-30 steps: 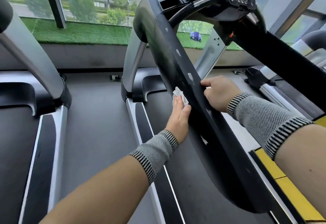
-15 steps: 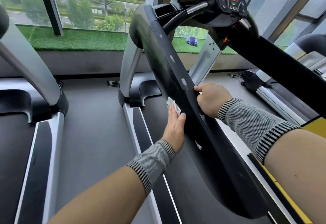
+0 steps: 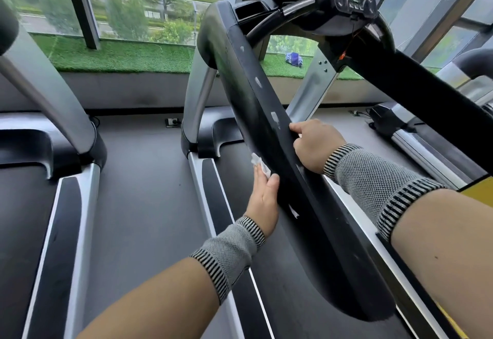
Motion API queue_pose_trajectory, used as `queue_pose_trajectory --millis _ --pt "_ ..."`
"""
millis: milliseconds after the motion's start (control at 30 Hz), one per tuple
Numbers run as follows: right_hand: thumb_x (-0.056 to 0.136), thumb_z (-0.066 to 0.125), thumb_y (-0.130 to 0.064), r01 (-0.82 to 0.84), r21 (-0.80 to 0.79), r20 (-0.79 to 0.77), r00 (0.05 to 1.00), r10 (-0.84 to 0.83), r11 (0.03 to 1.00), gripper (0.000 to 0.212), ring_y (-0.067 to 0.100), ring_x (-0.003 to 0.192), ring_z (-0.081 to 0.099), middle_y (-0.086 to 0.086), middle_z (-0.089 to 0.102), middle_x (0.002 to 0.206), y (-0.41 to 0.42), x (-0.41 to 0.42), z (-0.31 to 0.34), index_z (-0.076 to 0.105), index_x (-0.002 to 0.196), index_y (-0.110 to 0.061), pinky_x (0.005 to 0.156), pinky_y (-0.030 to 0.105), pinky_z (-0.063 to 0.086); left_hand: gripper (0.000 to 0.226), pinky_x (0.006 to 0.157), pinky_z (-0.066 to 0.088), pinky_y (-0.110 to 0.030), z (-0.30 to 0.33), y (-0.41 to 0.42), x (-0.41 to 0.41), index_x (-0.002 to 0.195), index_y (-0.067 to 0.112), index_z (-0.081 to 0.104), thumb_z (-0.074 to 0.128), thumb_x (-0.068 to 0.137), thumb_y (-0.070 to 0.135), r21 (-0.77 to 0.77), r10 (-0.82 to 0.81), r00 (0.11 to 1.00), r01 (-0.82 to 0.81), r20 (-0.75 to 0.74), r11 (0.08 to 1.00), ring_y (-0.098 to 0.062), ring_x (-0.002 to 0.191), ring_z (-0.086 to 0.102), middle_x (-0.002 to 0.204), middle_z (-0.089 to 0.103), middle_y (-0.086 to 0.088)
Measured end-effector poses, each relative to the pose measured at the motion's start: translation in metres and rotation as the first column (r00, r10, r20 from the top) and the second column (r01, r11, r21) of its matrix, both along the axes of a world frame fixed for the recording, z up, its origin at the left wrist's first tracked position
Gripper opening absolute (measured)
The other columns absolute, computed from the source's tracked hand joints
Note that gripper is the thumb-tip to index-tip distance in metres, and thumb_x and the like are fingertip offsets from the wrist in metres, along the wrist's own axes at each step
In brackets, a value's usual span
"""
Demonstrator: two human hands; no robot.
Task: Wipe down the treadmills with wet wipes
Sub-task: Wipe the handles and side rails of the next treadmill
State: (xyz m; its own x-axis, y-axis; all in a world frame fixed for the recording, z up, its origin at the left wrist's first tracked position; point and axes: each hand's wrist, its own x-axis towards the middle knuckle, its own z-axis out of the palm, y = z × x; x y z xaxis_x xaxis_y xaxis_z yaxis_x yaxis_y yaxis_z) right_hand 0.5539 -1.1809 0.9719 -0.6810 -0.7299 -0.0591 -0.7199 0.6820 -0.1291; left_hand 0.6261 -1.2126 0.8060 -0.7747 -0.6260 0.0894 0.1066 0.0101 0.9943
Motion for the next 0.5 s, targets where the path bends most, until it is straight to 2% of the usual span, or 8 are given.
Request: queue_pose_trajectory --millis 67,167,333,433,500 --pt "0.092 0.04 -0.008 -0.016 -0.001 0.001 1.0 0.016 1.0 0.039 0.03 0.118 0.051 0.011 0.058 0.128 -0.001 -0.001 -0.001 0.058 0.126 -0.01 0.099 0.035 0.042 0.08 0.119 -0.001 -0.02 0.005 -0.012 -0.006 0.153 0.012 0.001 0.023 0.088 0.052 0.035 0.015 1.0 -0.016 0.009 0.999 0.003 0.144 -0.004 0.161 -0.002 0.006" --pt "0.09 0.04 -0.007 -0.034 0.003 -0.003 0.999 0.034 0.999 0.04 0.03 0.117 0.052 0.011 0.06 0.126 -0.001 -0.004 -0.003 0.058 0.125 -0.01 0.099 0.036 0.042 0.068 0.117 0.0 -0.018 0.012 -0.023 -0.013 0.154 0.014 0.003 0.024 0.097 0.045 0.111 0.045 0.997 -0.052 0.063 0.992 -0.001 0.145 0.0 0.161 0.002 0.004" --pt "0.091 0.039 -0.007 -0.033 -0.018 -0.004 0.999 0.033 0.999 0.04 0.031 0.117 0.051 0.011 0.059 0.126 0.001 -0.006 -0.004 0.058 0.126 -0.011 0.099 0.035 0.042 0.076 0.116 -0.001 -0.015 0.001 0.014 0.005 0.153 0.014 -0.002 0.021 0.091 0.049 0.054 0.009 1.0 -0.008 -0.018 0.999 0.009 0.14 -0.007 0.158 -0.005 0.011" --pt "0.091 0.04 -0.007 -0.047 -0.009 -0.014 0.999 0.047 0.999 0.04 0.031 0.118 0.051 0.011 0.059 0.127 0.001 -0.006 -0.005 0.057 0.126 -0.011 0.099 0.035 0.042 0.083 0.12 0.001 -0.024 -0.002 0.01 0.002 0.154 0.012 0.0 0.023 0.088 0.057 0.01 0.026 0.999 -0.025 -0.031 1.0 0.004 0.144 -0.004 0.161 -0.002 0.004" --pt "0.09 0.04 -0.007 -0.053 -0.008 -0.008 0.999 0.053 0.999 0.04 0.031 0.116 0.052 0.01 0.06 0.125 0.001 -0.006 -0.005 0.058 0.125 -0.013 0.098 0.034 0.043 0.082 0.122 0.002 -0.03 0.01 -0.01 -0.007 0.154 0.01 0.003 0.023 0.089 0.056 -0.015 0.05 0.998 -0.05 -0.049 0.999 -0.002 0.146 -0.003 0.162 0.002 0.001"
